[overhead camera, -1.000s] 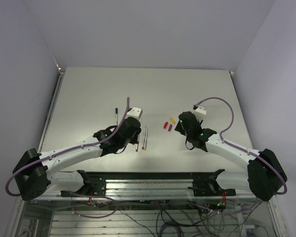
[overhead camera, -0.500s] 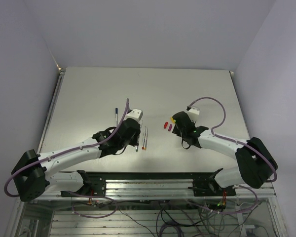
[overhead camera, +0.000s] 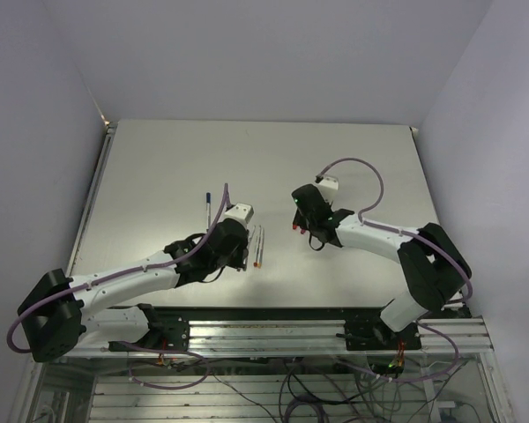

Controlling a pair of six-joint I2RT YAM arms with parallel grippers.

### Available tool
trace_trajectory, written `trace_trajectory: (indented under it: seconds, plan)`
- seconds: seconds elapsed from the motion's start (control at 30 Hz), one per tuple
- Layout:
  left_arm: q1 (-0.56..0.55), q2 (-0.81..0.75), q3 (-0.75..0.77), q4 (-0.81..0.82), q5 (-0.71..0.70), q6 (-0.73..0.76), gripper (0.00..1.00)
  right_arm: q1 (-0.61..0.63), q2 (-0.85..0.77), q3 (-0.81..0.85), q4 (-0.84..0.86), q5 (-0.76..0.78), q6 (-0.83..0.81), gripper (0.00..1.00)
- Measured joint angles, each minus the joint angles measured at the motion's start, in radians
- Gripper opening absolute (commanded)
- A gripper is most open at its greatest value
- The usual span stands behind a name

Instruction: Insert the pens into the pen caps

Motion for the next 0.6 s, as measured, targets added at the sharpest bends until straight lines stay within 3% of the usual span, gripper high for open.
trace_trajectory:
  seconds: [0.6]
  plan:
    - [0.0,-0.003,-0.001,0.014,0.024,-0.014,0.07,0.003,0.104,0.03,-0.024,0.004,0.024,0.41]
